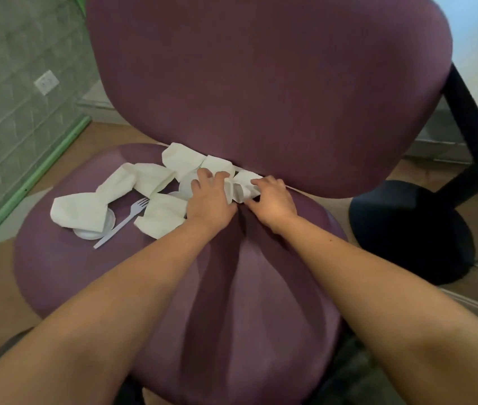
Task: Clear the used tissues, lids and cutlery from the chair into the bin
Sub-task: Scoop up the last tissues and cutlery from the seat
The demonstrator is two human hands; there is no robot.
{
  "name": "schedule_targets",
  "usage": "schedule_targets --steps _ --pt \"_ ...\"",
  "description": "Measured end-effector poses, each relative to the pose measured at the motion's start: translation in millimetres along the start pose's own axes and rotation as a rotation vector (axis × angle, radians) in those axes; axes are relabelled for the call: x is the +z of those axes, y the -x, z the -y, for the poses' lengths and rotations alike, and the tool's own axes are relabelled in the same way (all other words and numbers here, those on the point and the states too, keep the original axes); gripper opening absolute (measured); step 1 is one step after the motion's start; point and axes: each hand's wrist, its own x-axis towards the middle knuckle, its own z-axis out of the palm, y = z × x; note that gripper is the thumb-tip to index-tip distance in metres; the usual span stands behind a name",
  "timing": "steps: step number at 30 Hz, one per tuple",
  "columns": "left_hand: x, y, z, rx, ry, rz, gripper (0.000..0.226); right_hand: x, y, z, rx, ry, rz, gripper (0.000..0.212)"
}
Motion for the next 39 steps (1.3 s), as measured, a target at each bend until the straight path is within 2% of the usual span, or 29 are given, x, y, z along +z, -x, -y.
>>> schedule_targets --steps 5,9,12,17,20,23,25,28,29,32,34,39 --pt "-8.2 -3.2 6.0 -0.034 0.085 -0.058 0.057 9.2 -9.7 2.6 0.003 0.044 0.023 0.05" --pt "-13.7 -3.6 6.8 -0.031 0.059 -0.09 0.049 11.0 -7.3 6.7 0.007 0.104 0.011 0.057" --pt "-17.4 -2.5 7.1 -0.025 0.001 -0.113 0.042 8.9 -5.0 10.6 0.025 0.126 0.016 0.045" --pt "-21.8 2.5 9.0 0.004 0.001 -0.114 0.041 -1.0 9.9 4.7 0.013 0.048 0.05 0.037" --pt "-24.0 9.2 6.7 0.017 0.021 -0.119 0.039 -3.8 25.9 -10.2 0.023 -0.017 -0.021 0.036" --pt "-27.2 15.6 4.8 0.044 0.064 -0.132 0.035 -7.8 44.4 -21.6 0.06 -0.182 -0.075 0.036" --pt "-30.2 18.3 4.1 0.053 0.096 -0.15 0.033 -13.0 54.1 -26.4 0.063 -0.241 -0.061 0.039" --pt "-36.2 26.2 1.5 0.07 0.135 -0.168 0.034 -24.1 69.2 -28.1 0.063 -0.195 -0.001 0.033" --pt "-37.9 29.8 0.4 0.073 0.152 -0.173 0.035 -26.8 74.5 -26.7 0.065 -0.149 0.019 0.034" --pt "-39.8 38.3 -2.1 0.049 0.24 -0.175 0.036 -26.3 84.1 -17.8 0.084 0.014 0.022 0.072" --pt "-41.2 44.1 -2.0 -0.001 0.352 -0.154 0.036 -21.5 87.4 -12.2 0.106 0.108 -0.008 0.08" --pt "-45.5 56.0 -1.2 -0.104 0.629 -0.097 0.031 -21.2 93.8 -8.5 0.148 0.135 -0.113 0.052"
